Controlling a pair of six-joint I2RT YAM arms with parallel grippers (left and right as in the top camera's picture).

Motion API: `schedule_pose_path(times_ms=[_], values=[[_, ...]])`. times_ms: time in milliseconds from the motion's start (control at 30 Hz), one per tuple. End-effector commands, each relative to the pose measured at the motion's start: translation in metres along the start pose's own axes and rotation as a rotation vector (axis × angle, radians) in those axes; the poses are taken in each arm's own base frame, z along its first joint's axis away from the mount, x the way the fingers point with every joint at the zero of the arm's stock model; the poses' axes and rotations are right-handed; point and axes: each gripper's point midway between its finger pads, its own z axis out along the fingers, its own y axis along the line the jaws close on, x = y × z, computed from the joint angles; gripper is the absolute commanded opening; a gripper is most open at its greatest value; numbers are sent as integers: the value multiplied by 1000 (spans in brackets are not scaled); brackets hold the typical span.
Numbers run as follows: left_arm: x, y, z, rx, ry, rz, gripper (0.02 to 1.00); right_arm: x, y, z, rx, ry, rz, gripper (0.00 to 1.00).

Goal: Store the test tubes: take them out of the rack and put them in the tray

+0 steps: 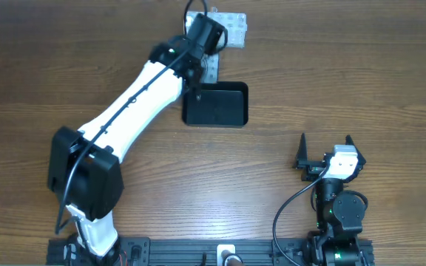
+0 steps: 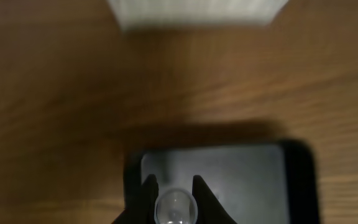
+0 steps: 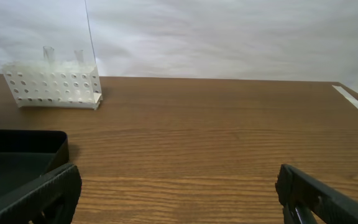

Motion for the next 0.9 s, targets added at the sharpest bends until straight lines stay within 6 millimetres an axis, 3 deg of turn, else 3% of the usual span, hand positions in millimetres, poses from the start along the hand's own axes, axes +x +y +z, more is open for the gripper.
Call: schedule_pose_path(times_ms=[33,333,700,900], values=[[24,12,21,-78,86,3,42,2,-1,0,4,2,-4,991],[37,20,44,-142,125,32,42,2,-1,0,4,2,-4,991],[37,20,67,-161,114,57,64,2,-1,0,4,2,-4,991],[39,21,70,-165,122,60,97,2,-1,0,4,2,-4,991]])
